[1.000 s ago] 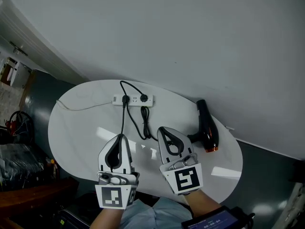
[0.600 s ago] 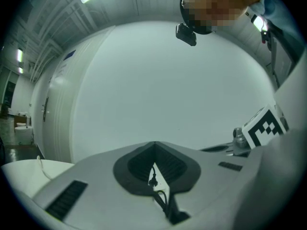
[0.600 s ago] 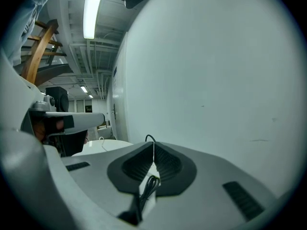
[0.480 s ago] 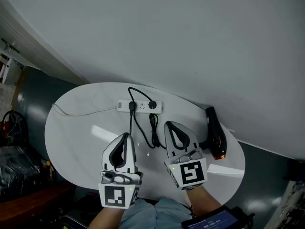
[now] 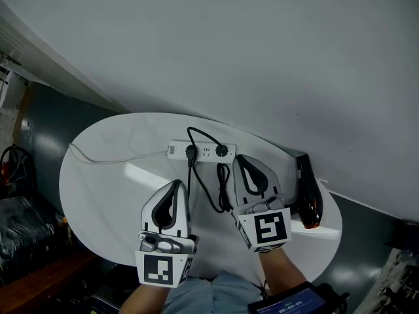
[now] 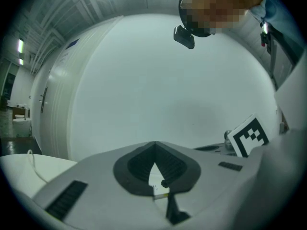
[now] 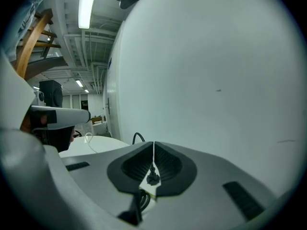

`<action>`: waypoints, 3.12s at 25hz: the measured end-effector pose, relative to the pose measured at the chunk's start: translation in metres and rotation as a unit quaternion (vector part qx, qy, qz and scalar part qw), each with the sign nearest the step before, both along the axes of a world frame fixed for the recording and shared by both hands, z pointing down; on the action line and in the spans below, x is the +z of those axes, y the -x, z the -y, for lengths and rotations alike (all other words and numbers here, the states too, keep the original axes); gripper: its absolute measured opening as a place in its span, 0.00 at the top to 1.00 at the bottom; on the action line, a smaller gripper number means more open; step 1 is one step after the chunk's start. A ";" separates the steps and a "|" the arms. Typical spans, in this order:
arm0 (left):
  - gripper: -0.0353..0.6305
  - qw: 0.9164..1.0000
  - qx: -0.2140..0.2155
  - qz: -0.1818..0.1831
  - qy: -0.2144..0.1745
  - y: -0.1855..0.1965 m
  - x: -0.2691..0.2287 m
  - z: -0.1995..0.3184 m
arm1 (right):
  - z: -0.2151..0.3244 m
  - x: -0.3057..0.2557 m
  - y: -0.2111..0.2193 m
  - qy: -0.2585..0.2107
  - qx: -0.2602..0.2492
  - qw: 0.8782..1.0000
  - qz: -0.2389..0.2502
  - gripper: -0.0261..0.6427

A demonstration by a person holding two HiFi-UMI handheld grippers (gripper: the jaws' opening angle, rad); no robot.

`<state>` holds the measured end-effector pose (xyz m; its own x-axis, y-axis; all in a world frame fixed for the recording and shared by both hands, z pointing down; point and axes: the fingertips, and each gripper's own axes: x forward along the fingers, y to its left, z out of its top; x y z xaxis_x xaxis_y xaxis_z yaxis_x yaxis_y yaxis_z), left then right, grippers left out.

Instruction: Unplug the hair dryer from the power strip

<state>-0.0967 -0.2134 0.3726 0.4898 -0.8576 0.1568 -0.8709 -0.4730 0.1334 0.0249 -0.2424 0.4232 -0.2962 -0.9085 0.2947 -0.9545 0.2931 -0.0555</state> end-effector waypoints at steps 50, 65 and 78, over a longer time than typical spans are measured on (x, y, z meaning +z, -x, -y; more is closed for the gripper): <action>0.95 0.999 -0.001 0.009 0.043 0.019 0.063 0.038 | 0.032 0.105 0.024 0.092 -0.007 0.995 -0.025 0.84; 0.95 1.000 0.005 0.000 0.022 0.016 0.046 0.030 | 0.041 0.049 0.022 -0.001 0.010 1.000 -0.013 0.85; 0.95 1.000 0.017 -0.023 0.006 -0.007 0.002 -0.011 | -0.001 -0.008 0.001 -0.051 0.008 0.998 -0.047 0.85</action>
<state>-0.0897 -0.2023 0.3743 0.5251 -0.8387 0.1443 -0.8474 -0.4997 0.1793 0.0238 -0.2415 0.4151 -0.2565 -0.9395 0.2270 -0.9587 0.2772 0.0641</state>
